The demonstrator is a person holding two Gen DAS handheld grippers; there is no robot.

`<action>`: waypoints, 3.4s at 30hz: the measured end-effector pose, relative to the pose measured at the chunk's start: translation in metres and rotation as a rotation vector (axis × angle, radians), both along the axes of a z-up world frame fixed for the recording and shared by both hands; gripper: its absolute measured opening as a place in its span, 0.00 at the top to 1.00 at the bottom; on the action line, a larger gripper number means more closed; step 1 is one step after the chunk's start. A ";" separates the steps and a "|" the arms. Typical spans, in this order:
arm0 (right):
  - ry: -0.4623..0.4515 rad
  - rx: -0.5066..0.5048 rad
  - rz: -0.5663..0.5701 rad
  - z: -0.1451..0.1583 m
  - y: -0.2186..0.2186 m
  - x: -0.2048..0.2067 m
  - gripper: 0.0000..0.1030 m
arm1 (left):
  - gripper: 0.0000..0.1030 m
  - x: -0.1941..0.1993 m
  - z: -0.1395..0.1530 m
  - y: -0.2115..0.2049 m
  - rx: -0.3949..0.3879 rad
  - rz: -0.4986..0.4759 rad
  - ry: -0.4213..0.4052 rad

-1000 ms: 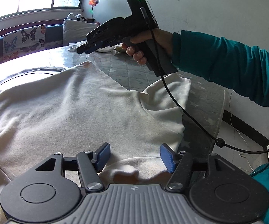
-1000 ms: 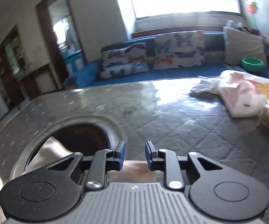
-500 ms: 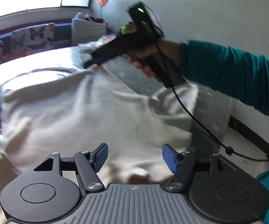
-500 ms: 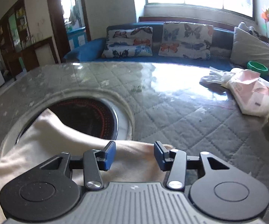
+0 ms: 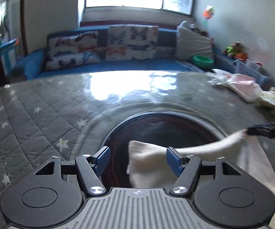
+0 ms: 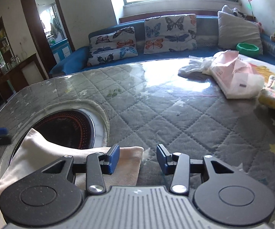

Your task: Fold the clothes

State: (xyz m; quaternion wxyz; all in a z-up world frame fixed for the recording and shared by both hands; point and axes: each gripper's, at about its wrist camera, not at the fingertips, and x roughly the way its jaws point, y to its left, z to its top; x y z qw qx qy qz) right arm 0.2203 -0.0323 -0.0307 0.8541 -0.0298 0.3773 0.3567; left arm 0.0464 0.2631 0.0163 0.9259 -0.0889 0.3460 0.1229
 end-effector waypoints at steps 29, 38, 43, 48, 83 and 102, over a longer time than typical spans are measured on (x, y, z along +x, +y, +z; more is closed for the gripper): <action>-0.073 0.014 0.355 0.026 -0.069 -0.107 0.93 | 0.89 -0.119 0.001 -0.011 0.023 -0.423 -0.112; -0.149 -0.053 0.411 0.037 -0.062 -0.128 0.71 | 0.64 -0.130 0.004 -0.025 0.073 -0.469 -0.123; -0.180 -0.064 0.448 0.036 -0.039 -0.131 0.62 | 0.63 -0.111 0.001 -0.038 0.074 -0.490 -0.115; -0.194 -0.123 0.479 0.018 -0.003 -0.134 0.68 | 0.63 -0.089 -0.017 -0.053 0.106 -0.502 -0.047; -0.372 -0.196 0.619 0.019 -0.022 -0.178 0.97 | 0.90 -0.118 -0.020 -0.054 0.214 -0.499 -0.059; -0.220 -0.090 0.560 0.018 0.013 -0.162 0.85 | 0.57 -0.110 -0.012 -0.084 0.234 -0.576 -0.095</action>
